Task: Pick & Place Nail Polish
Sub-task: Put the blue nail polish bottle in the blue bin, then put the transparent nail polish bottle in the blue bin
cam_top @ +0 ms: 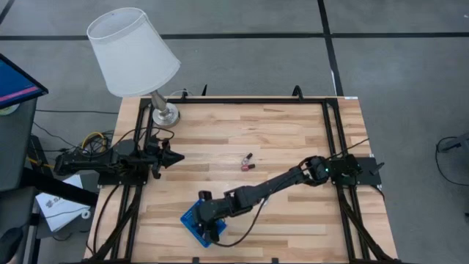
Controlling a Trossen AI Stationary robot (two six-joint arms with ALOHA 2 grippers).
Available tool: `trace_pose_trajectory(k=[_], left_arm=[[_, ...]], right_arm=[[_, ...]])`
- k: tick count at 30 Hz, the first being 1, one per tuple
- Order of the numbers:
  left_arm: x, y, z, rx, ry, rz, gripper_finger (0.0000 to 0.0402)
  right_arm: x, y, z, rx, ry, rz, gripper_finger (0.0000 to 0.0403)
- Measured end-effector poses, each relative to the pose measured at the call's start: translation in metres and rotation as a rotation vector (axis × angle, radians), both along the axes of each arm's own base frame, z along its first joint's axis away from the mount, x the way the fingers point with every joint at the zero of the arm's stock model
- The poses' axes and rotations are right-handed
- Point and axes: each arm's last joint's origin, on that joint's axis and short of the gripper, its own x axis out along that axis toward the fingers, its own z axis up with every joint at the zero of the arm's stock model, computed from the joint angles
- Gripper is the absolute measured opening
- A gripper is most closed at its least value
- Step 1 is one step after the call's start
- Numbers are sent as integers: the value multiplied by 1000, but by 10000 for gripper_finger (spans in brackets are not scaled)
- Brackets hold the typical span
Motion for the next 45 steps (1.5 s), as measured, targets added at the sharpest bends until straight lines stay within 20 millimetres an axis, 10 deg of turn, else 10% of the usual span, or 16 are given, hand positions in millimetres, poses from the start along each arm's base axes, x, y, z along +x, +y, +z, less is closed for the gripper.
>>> trace_pose_trajectory(k=[14, 19, 25, 33, 40, 45], left_arm=[[0, 0, 0, 0, 0, 0, 1], [0, 0, 0, 0, 0, 0, 1], [0, 0, 0, 0, -1, 0, 1], [0, 0, 0, 0, -2, 0, 1], [0, 0, 0, 0, -3, 0, 1], [0, 0, 0, 0, -3, 0, 1]], right_arm=[[-3, -2, -5, -20, 55, 0, 176], [-7, -13, 26, 18, 74, -19, 241], [-27, -74, 124, -19, -39, -117, 275], [-91, -164, 202, -251, 42, -233, 275], [-137, -230, 215, -402, 260, -273, 275], [-144, -265, 184, -475, 445, -224, 276]])
